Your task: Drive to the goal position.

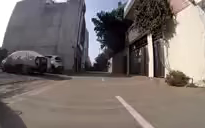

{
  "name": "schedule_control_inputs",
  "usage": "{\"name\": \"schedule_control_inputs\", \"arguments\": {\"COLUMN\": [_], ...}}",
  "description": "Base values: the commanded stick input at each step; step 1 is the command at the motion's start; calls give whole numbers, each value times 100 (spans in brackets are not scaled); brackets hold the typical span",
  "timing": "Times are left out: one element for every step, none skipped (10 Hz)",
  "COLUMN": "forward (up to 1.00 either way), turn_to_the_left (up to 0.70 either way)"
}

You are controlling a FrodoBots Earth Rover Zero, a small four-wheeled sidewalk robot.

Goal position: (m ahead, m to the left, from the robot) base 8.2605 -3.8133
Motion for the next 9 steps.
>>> {"name": "schedule_control_inputs", "arguments": {"forward": [100, 100, 100, 100, 100, 100, 100, 100, 100], "turn_to_the_left": [0, 0, 0, 0, 0, 0, 0, 0, 0]}}
